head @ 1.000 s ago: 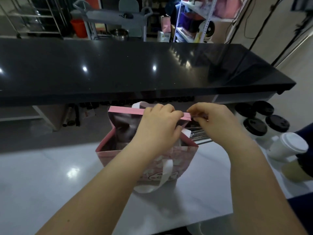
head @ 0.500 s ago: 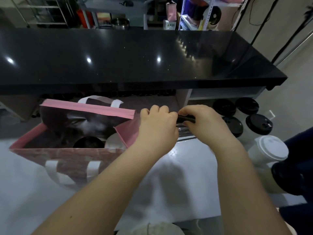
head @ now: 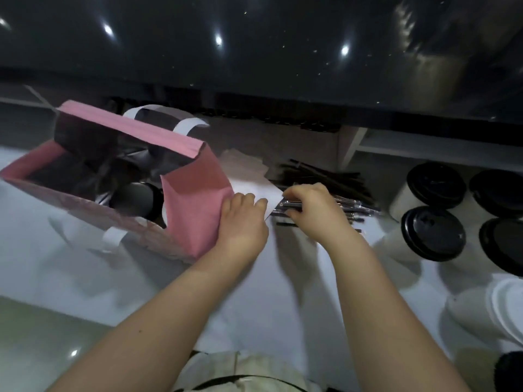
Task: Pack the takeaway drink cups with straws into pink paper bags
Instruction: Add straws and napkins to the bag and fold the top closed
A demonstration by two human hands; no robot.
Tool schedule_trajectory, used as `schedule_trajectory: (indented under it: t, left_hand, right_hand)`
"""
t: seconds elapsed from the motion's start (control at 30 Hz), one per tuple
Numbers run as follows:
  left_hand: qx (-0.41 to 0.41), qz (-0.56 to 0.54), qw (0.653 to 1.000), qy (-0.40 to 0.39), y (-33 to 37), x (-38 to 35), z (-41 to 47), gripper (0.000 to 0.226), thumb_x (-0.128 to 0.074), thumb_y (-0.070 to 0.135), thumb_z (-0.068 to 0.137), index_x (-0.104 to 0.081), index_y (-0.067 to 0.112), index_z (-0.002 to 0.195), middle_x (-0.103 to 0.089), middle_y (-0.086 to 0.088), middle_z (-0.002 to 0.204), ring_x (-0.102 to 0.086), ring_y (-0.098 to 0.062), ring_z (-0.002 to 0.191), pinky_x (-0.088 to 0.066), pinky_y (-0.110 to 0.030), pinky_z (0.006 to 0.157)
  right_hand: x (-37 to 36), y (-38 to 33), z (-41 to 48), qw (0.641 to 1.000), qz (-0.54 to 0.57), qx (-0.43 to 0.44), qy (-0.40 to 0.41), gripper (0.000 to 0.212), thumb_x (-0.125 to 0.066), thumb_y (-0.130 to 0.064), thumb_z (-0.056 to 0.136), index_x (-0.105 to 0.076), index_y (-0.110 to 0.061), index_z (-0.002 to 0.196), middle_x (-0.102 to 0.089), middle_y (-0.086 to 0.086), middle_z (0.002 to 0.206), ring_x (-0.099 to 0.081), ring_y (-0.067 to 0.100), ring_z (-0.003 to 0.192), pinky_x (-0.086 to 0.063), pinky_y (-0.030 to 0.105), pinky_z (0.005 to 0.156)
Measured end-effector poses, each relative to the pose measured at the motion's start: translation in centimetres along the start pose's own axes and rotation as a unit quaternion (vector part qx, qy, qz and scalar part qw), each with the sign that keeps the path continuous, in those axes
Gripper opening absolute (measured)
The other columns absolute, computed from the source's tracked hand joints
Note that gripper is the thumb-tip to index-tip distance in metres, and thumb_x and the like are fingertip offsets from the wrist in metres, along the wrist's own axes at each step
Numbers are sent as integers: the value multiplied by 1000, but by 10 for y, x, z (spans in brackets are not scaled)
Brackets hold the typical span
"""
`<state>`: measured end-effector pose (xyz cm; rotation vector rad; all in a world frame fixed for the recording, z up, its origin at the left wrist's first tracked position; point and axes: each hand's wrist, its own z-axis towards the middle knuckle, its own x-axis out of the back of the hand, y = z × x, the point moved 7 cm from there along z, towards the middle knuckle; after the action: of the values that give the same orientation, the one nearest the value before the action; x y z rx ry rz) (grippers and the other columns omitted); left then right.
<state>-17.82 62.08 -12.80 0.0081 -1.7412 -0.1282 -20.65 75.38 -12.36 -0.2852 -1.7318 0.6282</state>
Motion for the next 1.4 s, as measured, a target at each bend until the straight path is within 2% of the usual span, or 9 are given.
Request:
schedule_trajectory:
  t: [0.2, 0.43, 0.57, 0.67, 0.73, 0.8, 0.9, 1.0, 1.4]
  left_hand:
    - [68, 6, 997, 38, -41, -1, 2, 47, -53, 18, 84, -55, 23, 131, -52, -2, 133, -43, -26, 122, -22, -35, 99]
    - [110, -33, 992, 53, -60, 0, 17, 50, -56, 17, 82, -57, 23, 132, -52, -2, 136, -36, -25, 131, -20, -37, 103]
    - [102, -50, 992, 58, -57, 0, 21, 49, -56, 18, 84, -56, 23, 133, -50, -3, 138, -36, -25, 131, -22, -38, 101]
    - [101, -60, 991, 67, -59, 4, 24, 49, -56, 17, 84, -55, 22, 132, -50, -3, 137, -38, -27, 128, -27, -39, 101]
    - [106, -64, 990, 73, -63, 6, 26, 51, -58, 17, 83, -54, 23, 133, -50, -3, 137, -37, -26, 129, -26, -39, 103]
    - [113, -65, 989, 69, -67, 5, 30, 52, -57, 19, 84, -52, 23, 135, -48, -4, 138, -35, -26, 131, -24, -38, 106]
    - [110, -53, 991, 54, -66, 1, 36, 52, -56, 21, 84, -49, 24, 135, -46, -3, 139, -34, -26, 131, -26, -39, 102]
    - [104, -53, 992, 49, -64, -1, 38, 52, -55, 20, 82, -51, 23, 134, -46, -1, 137, -35, -25, 129, -30, -40, 99]
    - [115, -130, 983, 62, -68, 0, 27, 53, -56, 12, 84, -51, 18, 136, -48, -5, 139, -37, -27, 131, -31, -38, 105]
  right_hand:
    - [-26, -12, 56, 997, -72, 15, -17, 39, -62, -30, 89, -56, -21, 127, -56, 5, 124, -41, 32, 116, -35, 40, 93]
    - [-44, -14, 90, 984, -172, -54, -11, 40, -67, -46, 83, -63, -20, 114, -48, 12, 131, -31, 38, 126, -29, 47, 100]
    - [-43, -13, 89, 995, -90, -34, 15, 13, -65, -34, 86, -63, -23, 94, -60, 6, 114, -39, 33, 119, -26, 45, 97]
    - [-33, -18, 98, 998, 51, -27, 33, 11, -64, -32, 86, -55, -29, 82, -66, 1, 90, -53, 30, 105, -29, 45, 99]
    - [-36, -22, 114, 994, 101, -42, 11, 6, -61, -34, 87, -55, -33, 86, -64, 3, 98, -50, 33, 108, -35, 41, 94]
    - [-45, -27, 129, 998, 35, -49, -9, 10, -59, -37, 89, -59, -33, 98, -59, 7, 115, -39, 35, 118, -31, 38, 87]
    - [-60, -34, 138, 994, -107, -25, -25, 37, -63, -41, 85, -58, -27, 118, -49, 7, 129, -32, 34, 125, -26, 47, 101]
    - [-68, -30, 136, 993, -111, -40, -22, 45, -65, -44, 83, -57, -28, 124, -45, 8, 130, -29, 34, 126, -21, 48, 104]
    - [-77, -29, 146, 993, -83, -62, -51, 20, -66, -39, 84, -58, -27, 99, -61, 4, 113, -31, 32, 122, -21, 44, 90]
